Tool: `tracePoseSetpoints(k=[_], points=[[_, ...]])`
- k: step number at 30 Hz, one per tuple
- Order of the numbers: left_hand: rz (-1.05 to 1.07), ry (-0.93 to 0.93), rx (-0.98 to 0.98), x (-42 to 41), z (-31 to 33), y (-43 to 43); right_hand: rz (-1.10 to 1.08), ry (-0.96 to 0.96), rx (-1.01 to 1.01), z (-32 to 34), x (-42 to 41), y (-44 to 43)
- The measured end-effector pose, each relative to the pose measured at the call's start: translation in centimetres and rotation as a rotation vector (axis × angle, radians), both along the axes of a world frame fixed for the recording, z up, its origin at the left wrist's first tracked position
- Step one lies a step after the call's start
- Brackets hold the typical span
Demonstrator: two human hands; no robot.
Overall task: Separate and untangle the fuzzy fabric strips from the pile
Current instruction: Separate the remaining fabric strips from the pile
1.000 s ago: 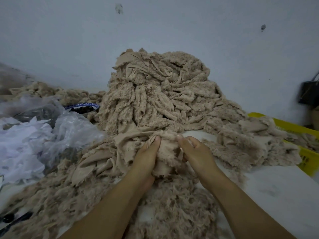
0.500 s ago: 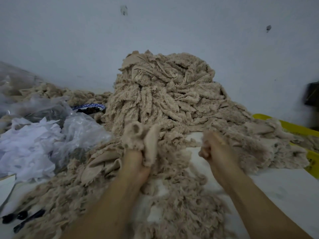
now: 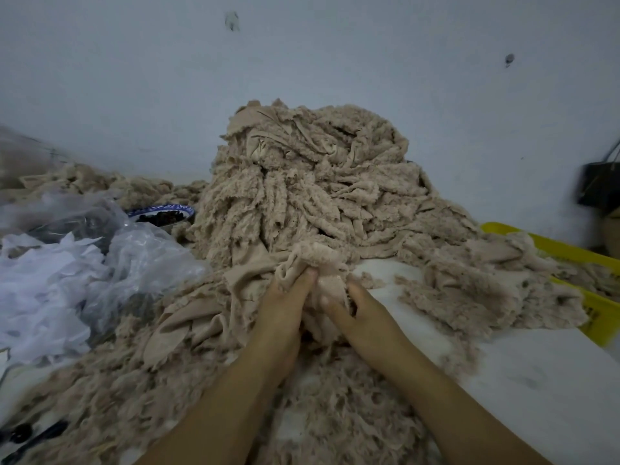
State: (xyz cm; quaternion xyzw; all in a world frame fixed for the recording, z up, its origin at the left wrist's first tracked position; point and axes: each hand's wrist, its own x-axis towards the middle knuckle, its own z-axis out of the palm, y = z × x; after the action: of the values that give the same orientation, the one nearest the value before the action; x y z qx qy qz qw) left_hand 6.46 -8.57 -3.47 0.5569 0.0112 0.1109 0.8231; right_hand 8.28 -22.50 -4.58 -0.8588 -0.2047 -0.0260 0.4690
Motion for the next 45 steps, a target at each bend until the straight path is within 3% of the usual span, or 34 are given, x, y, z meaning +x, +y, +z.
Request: tracePoseSetpoints(k=[12,23,25,29,33,39,41,45], points=[[0.113,0.13,-0.11,0.1,0.3,0.4,-0.015,-0.044,0.106,1.0,-0.2,-0.6],[0.232,0.193,-0.385,0.6,1.5,2.9,-0.015,0.068,0.474,2.6,-0.1,-1.9],[0.209,0.223,-0.374,0.6,1.3,3.1,-0.04,0.065,0.447,2.3,0.4,-2.8],[0.119,0.097,-0.058,0.2,0.8,1.2,0.007,0.067,0.182,1.5,0.2,-2.4],[0.031,-0.011,0.312,-0.7,0.3,0.1,0.039,0.117,0.219,2.0,-0.4,-1.5],[-0.043,0.127,0.436,-0.8,0.0,0.1,0.135,0.403,0.313,0.8,-0.1,-1.5],[0.045,-0.029,0.582,-0.8,0.0,0.2,0.071,0.437,0.524,1.1,0.4,-1.8],[0.487,-0.184,0.911,-0.2,0.5,2.3,-0.192,0.369,1.285,2.9,2.1,-4.3]])
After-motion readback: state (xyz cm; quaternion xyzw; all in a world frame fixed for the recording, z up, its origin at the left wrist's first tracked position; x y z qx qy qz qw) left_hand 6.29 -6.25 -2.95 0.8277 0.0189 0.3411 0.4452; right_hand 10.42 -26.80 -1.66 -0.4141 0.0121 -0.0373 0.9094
